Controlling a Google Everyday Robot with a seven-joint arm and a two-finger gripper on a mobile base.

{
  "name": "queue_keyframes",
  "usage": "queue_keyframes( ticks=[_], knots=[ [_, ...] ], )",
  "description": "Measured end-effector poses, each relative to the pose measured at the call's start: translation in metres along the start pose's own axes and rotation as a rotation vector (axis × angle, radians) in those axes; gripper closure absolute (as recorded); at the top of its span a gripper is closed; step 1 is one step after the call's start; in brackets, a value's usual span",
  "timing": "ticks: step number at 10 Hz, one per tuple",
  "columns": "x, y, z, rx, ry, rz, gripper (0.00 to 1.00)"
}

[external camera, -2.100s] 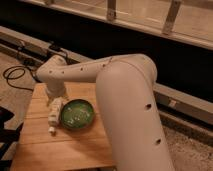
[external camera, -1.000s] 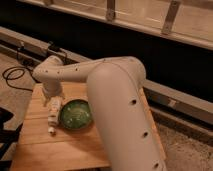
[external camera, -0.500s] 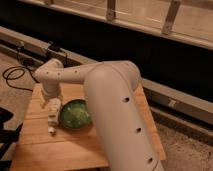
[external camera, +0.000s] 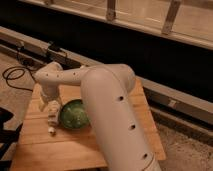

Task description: Place the bottle in the ceramic bowl

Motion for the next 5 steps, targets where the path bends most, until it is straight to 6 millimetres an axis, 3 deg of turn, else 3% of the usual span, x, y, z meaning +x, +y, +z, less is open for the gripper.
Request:
queue_keyframes(
  ticks=[5],
  knots=[
    [0.0055,-0.0089,0.0109,0.022,0.032,0.024,0.35]
  ],
)
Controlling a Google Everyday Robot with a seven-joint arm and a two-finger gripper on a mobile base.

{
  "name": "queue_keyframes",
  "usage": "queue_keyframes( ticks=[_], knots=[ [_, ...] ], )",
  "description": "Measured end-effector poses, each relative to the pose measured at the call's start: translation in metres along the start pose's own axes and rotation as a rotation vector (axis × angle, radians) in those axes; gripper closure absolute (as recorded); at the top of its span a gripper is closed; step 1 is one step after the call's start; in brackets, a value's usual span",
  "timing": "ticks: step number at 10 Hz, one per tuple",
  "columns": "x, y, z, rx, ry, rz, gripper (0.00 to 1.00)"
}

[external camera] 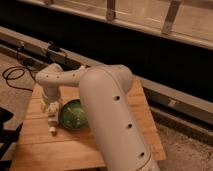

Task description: Place the bottle in the ceramic bowl

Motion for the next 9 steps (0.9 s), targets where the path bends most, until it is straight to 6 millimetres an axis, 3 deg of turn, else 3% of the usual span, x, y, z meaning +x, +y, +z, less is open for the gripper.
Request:
queue_keyframes(
  ticks=[3,5,9],
  knots=[
    [0.006,-0.001,0.022,-0.021,0.045,0.017,0.35],
    [0.009,-0.005,0.026,-0.028,0.041,0.031,0.38],
    [0.011,-0.004,0.015,-0.041,0.005,0.023,0.78]
  ],
)
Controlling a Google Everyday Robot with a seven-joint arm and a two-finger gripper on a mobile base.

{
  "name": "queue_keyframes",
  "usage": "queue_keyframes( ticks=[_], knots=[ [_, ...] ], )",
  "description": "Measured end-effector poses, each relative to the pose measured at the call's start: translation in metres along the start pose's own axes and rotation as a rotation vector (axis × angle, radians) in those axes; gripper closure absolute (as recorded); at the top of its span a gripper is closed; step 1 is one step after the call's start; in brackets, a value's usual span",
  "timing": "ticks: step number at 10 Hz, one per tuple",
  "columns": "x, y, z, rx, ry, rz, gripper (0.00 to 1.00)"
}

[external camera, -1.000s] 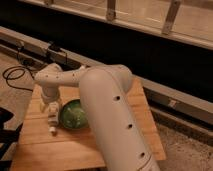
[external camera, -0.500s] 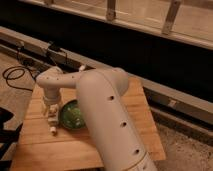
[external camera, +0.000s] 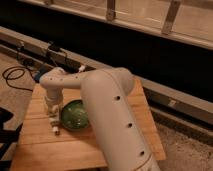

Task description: Place the bottle in the ceramic bowl

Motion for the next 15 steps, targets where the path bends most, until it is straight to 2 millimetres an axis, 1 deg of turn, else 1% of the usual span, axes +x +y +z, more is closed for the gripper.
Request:
queue_keyframes(
  ticks=[2,3,5,6,9,10,11,12,13,14,15],
  knots=[
    [-0.001,0.004,-0.002,-0.01,-0.012,-0.014,0.96],
    [-0.001,0.005,-0.005,-0.015,-0.021,-0.015,1.0],
    [-0.007,0.009,-0.021,-0.02,-0.062,-0.028,1.0],
    [-0.012,0.013,-0.034,-0.019,-0.085,-0.036,1.0],
    [-0.028,0.022,-0.091,0.016,-0.147,-0.043,1.0],
    [-0.034,0.019,-0.115,0.052,-0.166,-0.036,1.0],
    [-0.037,0.015,-0.133,0.083,-0.175,-0.026,1.0],
    [-0.036,0.011,-0.143,0.096,-0.176,-0.016,1.0],
    [-0.034,0.003,-0.152,0.103,-0.176,0.005,1.0],
    [-0.028,-0.014,-0.157,0.106,-0.174,0.044,1.0],
    [-0.023,-0.023,-0.157,0.106,-0.173,0.069,1.0]
  ],
)
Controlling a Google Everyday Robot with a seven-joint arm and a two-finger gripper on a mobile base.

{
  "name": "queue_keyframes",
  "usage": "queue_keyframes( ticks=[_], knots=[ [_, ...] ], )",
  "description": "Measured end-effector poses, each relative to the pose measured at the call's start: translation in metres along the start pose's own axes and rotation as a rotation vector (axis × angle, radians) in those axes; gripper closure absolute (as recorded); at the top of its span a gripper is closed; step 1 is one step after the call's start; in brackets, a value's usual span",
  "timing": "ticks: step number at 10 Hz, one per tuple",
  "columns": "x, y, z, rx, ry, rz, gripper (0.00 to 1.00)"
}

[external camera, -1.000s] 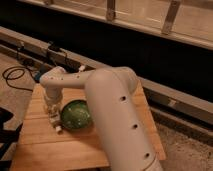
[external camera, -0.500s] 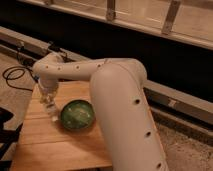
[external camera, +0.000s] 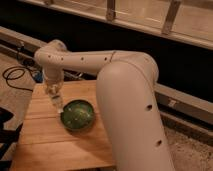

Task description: Place the bottle in the ceramic bowl

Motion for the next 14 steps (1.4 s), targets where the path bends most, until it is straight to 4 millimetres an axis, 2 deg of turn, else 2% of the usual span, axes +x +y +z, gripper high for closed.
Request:
queue_keyframes(
  ticks=[1,2,5,6,14],
  knots=[
    [0.005,-0.008,0.003,0.0,0.001,0.019,1.0],
    [0.039,-0.045,0.029,-0.001,0.01,0.092,1.0],
    [0.086,-0.082,0.058,0.004,0.04,0.179,1.0],
    [0.088,-0.084,0.058,0.005,0.041,0.182,0.99],
    [0.087,-0.08,0.059,0.002,0.042,0.178,0.22]
  ],
)
